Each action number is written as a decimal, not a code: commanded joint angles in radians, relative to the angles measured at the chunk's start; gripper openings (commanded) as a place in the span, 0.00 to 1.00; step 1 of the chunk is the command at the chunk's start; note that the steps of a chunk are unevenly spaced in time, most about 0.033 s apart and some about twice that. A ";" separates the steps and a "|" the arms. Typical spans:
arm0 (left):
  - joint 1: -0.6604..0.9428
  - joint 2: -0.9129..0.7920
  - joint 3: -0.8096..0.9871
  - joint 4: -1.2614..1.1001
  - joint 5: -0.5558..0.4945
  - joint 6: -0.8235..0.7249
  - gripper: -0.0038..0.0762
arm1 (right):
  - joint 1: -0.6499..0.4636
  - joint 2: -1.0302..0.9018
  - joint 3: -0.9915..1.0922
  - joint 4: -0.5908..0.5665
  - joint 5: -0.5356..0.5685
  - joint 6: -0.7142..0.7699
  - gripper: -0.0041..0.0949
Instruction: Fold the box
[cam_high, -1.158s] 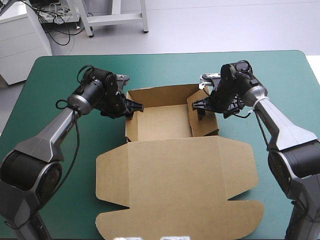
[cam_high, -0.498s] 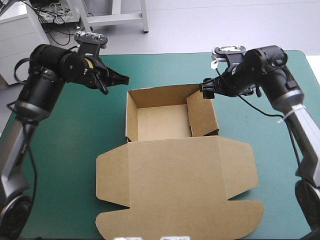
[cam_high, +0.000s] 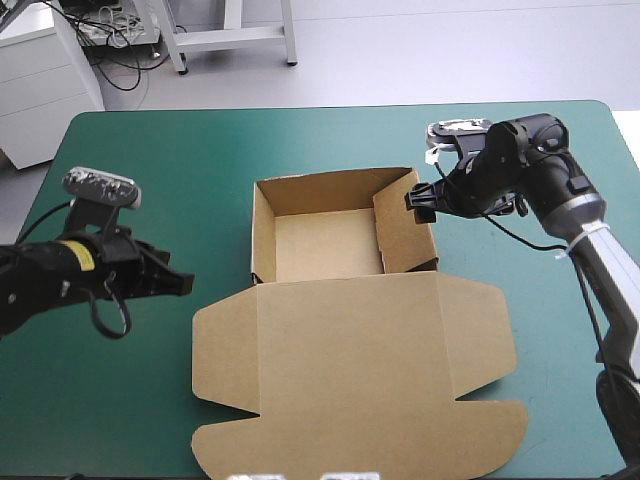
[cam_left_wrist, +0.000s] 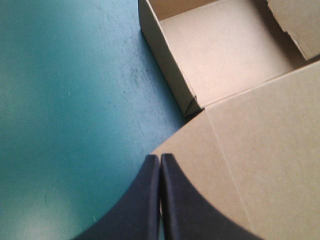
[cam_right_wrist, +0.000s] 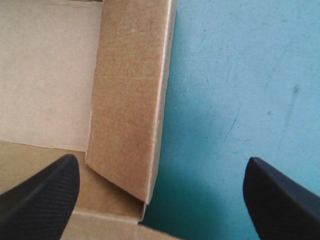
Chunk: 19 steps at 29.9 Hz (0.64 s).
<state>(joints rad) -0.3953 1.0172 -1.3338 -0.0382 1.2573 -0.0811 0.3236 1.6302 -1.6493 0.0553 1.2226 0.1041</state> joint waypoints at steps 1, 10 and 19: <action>-0.001 -0.125 0.089 -0.008 -0.032 0.007 0.01 | -0.003 0.012 -0.023 0.006 -0.066 -0.005 0.87; -0.001 -0.371 0.366 0.003 -0.155 0.011 0.01 | -0.003 0.149 -0.023 0.036 -0.122 -0.005 0.87; -0.001 -0.478 0.545 0.020 -0.166 0.011 0.01 | -0.001 0.213 -0.023 0.054 -0.122 -0.013 0.87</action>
<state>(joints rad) -0.3953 0.5467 -0.8007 -0.0232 1.1628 -0.0703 0.3236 1.8829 -1.6473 0.1026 1.1241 0.1041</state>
